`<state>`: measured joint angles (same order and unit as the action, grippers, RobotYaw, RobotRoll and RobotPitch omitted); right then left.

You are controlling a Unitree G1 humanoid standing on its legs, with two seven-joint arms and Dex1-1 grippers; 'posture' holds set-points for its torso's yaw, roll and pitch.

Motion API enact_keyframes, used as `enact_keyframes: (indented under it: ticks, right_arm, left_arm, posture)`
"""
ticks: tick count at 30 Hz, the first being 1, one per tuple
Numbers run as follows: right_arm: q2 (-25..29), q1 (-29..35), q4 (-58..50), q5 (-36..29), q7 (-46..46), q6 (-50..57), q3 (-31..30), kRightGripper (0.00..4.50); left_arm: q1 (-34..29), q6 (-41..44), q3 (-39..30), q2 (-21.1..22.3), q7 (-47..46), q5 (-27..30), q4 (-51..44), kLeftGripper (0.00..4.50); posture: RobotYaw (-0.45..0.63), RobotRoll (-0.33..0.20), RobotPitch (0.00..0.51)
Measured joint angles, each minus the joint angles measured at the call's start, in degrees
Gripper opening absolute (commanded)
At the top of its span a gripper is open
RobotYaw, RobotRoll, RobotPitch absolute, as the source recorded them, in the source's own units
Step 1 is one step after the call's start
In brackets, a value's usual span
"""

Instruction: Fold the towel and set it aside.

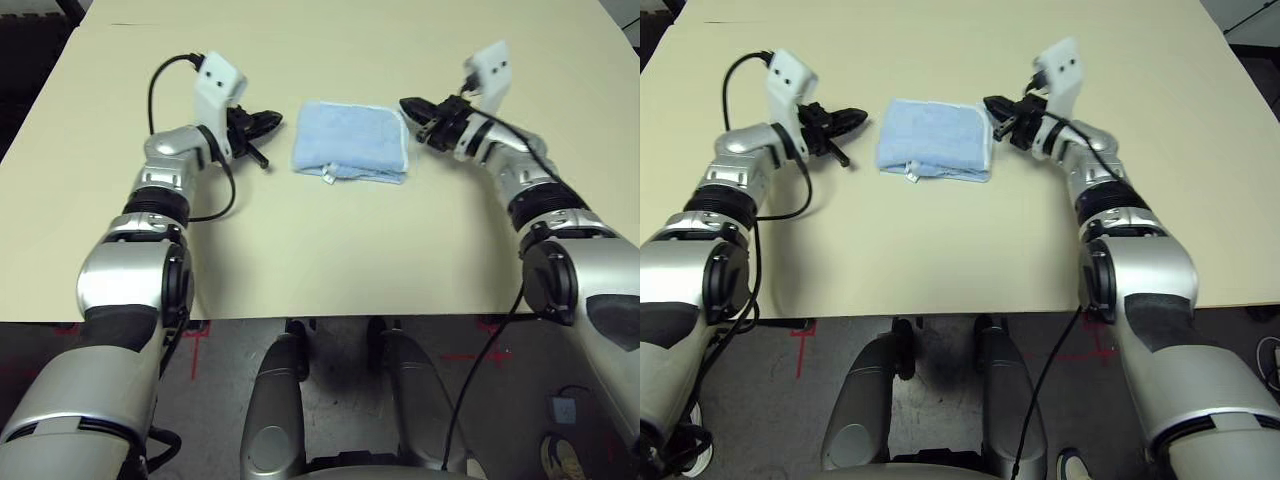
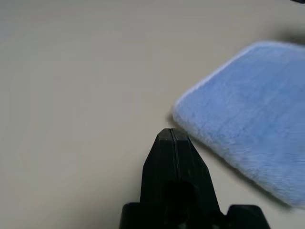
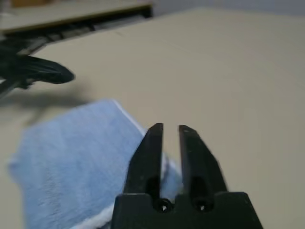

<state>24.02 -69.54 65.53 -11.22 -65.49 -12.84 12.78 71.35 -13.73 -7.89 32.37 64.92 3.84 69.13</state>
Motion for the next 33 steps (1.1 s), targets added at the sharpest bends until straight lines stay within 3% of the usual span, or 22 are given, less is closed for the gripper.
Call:
enact_keyframes:
  ticks: [3,7,11,15,20,23,28,33]
  right_arm:
    - [1.63,2.51,-3.00,-1.56,-5.95,-0.09,0.06,2.96]
    - [5.15,6.18,-7.25,-3.19,-13.55,1.95,-0.62,4.46]
    - [9.22,9.49,-11.86,-5.37,-17.65,14.79,-0.98,4.50]
    - [10.30,10.60,-16.32,-9.33,-13.54,38.65,-0.73,4.50]
    - [11.24,10.57,-20.50,-15.60,-3.17,68.13,2.93,4.50]
    - [10.80,10.53,-20.68,-18.38,4.40,79.09,6.75,4.50]
    - [8.52,11.05,-22.76,-20.37,12.29,86.88,8.28,4.50]
    - [7.53,10.66,-22.67,-21.61,14.59,88.16,8.48,4.50]
  left_arm:
    - [-0.13,1.35,-0.25,1.98,7.40,2.03,-3.66,0.18]
    - [-4.53,8.04,-0.08,5.14,18.25,6.67,-15.60,1.33]
    - [-12.86,14.44,0.82,5.86,24.29,10.61,-27.83,2.87]
    - [-14.46,16.49,1.26,6.11,24.60,11.99,-32.76,4.37]
    - [-14.76,16.59,1.33,6.29,24.44,12.48,-34.39,4.44]
    - [-15.29,16.59,1.54,6.32,24.24,12.66,-34.53,4.44]
    - [-15.80,16.59,1.82,6.35,23.66,12.80,-34.82,4.44]
    - [-17.53,16.61,1.82,6.63,23.51,12.95,-35.29,4.44]
  posture:
    - [-0.07,0.000,0.292]
    - [-0.06,0.000,0.290]
    - [-0.06,0.000,0.293]
    - [-0.06,0.000,0.296]
    - [-0.06,0.000,0.297]
    - [-0.06,0.000,0.297]
    - [-0.05,0.000,0.301]
    - [-0.04,0.000,0.303]
